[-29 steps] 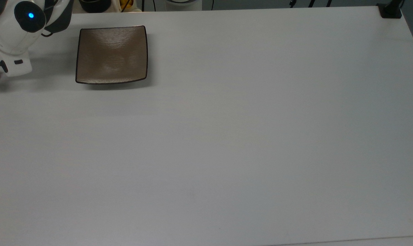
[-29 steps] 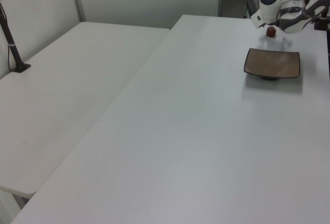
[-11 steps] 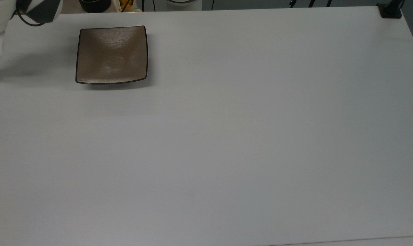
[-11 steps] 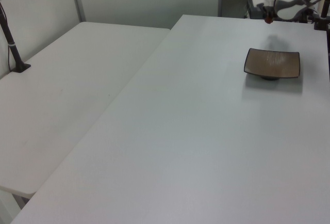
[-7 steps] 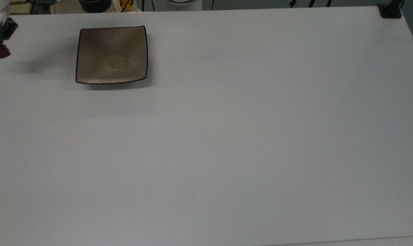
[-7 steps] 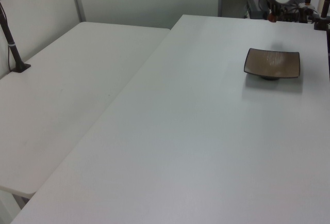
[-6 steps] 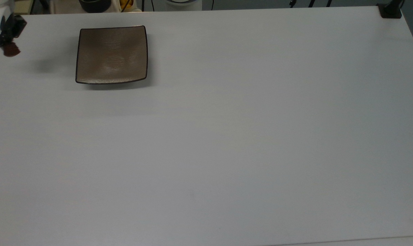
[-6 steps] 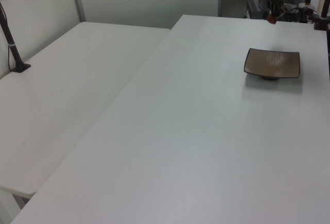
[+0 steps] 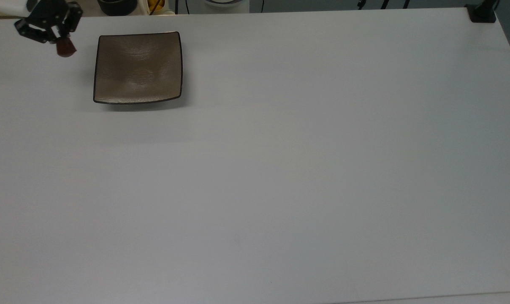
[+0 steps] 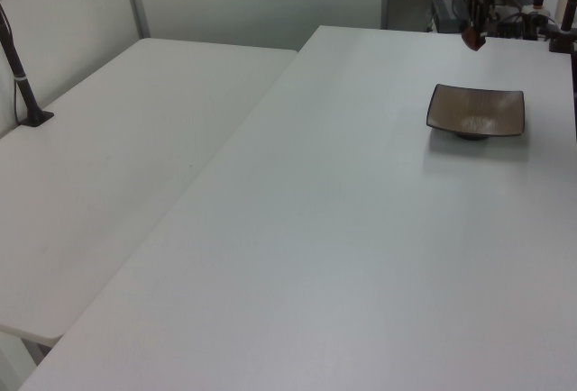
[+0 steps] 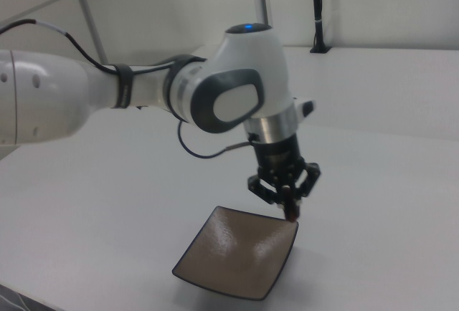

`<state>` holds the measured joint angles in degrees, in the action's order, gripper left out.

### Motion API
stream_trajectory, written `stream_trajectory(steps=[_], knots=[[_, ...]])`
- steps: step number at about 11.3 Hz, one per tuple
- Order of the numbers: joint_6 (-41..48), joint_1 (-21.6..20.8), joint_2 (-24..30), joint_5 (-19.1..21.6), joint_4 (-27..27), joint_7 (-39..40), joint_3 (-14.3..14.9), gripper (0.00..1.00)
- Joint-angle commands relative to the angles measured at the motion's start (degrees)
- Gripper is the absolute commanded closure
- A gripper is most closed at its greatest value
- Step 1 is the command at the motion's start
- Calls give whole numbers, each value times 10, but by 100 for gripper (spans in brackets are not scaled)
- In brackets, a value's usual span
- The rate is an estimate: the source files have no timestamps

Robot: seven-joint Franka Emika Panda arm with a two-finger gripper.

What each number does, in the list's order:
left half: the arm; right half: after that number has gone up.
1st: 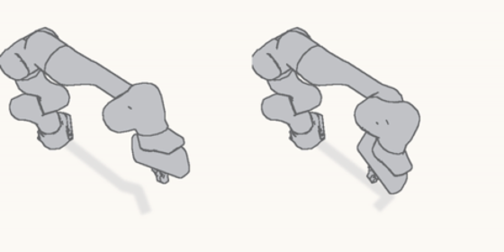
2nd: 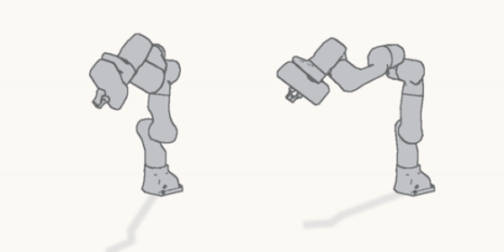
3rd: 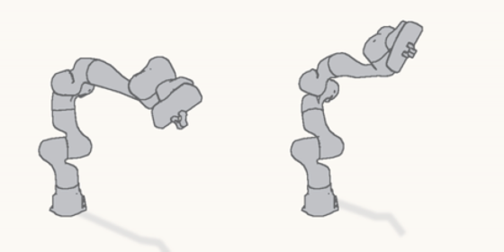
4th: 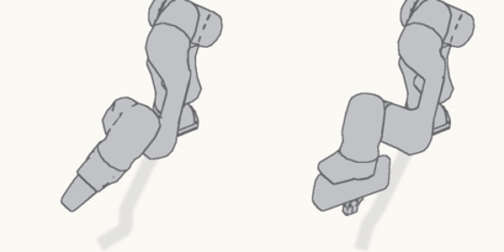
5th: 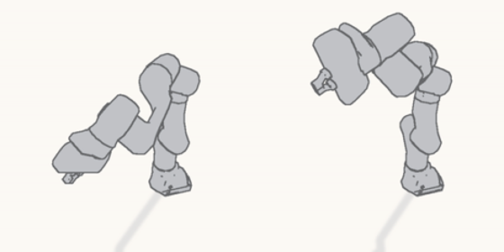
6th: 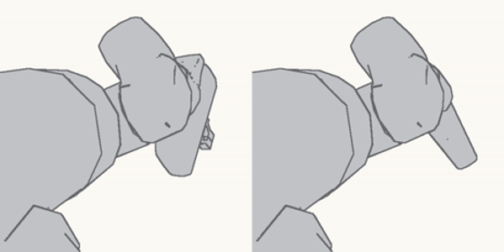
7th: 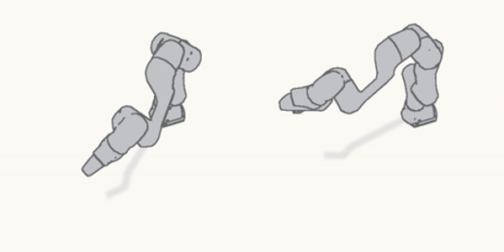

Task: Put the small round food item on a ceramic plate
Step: 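Lift the held food item and carry it over the brown plate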

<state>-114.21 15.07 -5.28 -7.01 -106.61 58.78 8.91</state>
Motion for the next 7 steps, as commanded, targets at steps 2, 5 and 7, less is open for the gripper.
stream_trajectory(steps=[2,5,7], knots=[[40,-56,33,13,-37,-143,-8,99],[82,-56,35,19,-39,-164,-33,98],[85,-56,35,19,-39,-164,-35,30]])
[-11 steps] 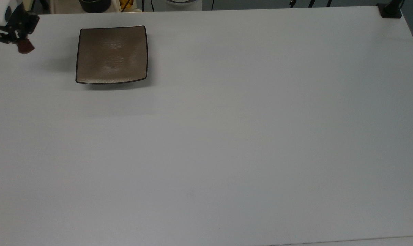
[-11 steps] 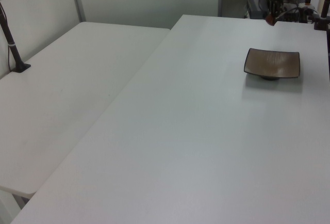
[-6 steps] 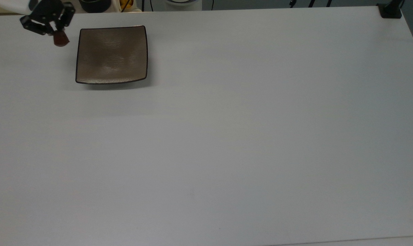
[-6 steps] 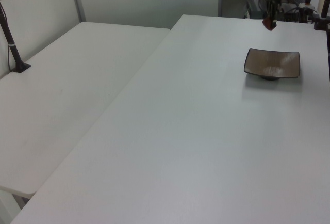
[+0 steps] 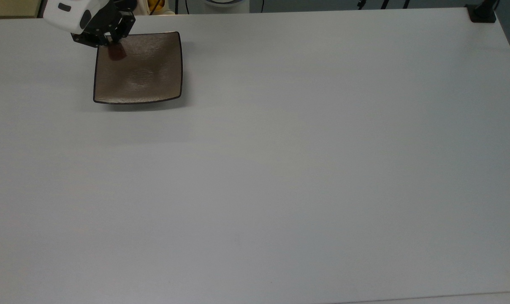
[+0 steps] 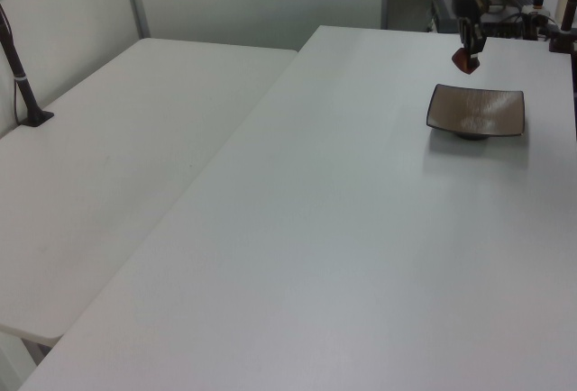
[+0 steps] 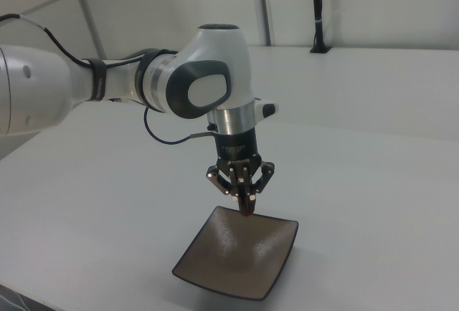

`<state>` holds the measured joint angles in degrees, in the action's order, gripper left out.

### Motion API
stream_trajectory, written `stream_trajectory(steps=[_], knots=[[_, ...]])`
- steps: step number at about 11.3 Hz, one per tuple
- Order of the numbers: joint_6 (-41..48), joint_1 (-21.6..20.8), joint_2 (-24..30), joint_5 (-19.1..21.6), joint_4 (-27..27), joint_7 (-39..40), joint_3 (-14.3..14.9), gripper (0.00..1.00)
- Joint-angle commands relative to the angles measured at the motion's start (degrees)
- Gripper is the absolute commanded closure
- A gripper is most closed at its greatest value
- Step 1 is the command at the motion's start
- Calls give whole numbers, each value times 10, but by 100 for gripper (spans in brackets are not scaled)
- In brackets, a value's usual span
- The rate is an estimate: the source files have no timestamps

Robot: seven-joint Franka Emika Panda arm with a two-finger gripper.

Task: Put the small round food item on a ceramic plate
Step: 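Lower the food item onto the plate and open the gripper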

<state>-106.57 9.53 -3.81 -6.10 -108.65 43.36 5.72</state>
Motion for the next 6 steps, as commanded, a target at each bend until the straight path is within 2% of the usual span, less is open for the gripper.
stream_trajectory(steps=[1,6], knots=[[9,0,21,10,-18,-5,-3,0],[18,-1,30,11,-14,-11,-3,0]])
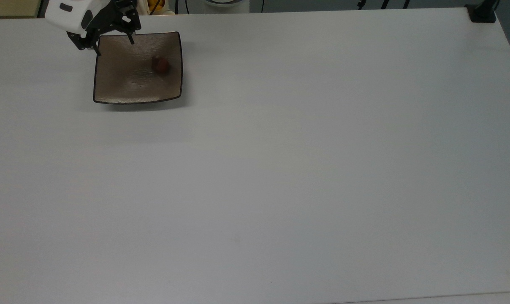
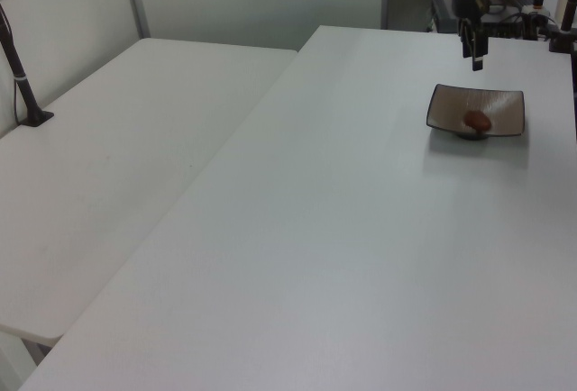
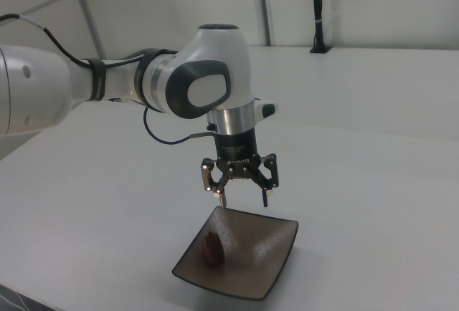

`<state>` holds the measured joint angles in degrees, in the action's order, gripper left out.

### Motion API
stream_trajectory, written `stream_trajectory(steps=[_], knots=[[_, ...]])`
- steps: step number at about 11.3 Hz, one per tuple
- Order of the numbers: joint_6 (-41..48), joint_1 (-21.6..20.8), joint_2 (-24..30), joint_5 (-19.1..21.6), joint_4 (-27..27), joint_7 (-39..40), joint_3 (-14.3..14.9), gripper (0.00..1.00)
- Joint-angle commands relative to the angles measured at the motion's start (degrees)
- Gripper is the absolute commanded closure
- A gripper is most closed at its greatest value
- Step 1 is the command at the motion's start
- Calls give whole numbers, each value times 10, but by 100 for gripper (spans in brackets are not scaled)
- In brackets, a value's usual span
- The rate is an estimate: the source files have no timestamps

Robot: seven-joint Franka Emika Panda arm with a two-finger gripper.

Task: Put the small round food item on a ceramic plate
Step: 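Lower the food item onto the plate and open the gripper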

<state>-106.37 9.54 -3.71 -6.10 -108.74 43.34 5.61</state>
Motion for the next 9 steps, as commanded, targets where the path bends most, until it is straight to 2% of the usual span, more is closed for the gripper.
stream_trajectory(steps=[1,2,3,7,9], knots=[[29,-7,38,27,-10,-38,-2,0],[35,-7,53,57,-9,-94,-2,0],[37,-11,66,69,-9,-153,-5,0],[36,-18,70,69,19,-371,-102,0],[39,-22,77,71,55,-437,-135,0]])
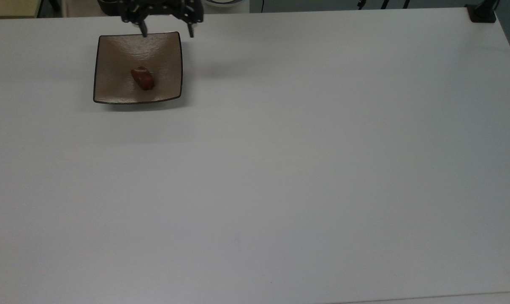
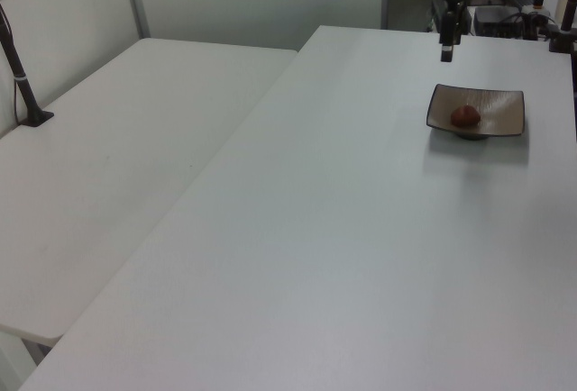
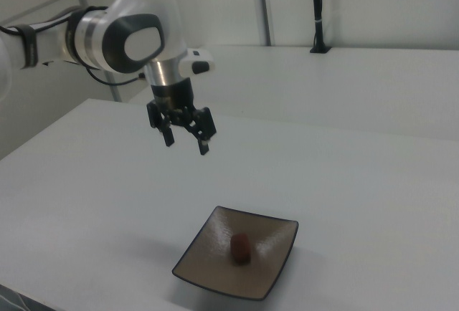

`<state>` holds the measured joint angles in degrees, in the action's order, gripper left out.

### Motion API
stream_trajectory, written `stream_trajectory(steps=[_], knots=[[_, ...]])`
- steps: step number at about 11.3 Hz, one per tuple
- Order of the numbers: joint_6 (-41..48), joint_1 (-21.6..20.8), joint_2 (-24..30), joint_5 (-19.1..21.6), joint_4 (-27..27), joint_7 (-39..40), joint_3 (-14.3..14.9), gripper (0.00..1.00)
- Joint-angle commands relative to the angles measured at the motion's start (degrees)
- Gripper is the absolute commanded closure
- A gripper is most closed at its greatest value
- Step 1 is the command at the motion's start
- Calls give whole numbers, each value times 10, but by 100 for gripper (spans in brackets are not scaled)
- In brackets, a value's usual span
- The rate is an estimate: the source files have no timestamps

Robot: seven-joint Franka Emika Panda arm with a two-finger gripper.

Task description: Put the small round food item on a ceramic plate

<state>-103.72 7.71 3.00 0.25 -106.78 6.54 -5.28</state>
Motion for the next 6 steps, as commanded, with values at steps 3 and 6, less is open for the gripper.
stream_trajectory(steps=[3,6], knots=[[34,-45,10,9,45,-104,-32,0],[28,-68,7,8,32,-103,-32,0]])
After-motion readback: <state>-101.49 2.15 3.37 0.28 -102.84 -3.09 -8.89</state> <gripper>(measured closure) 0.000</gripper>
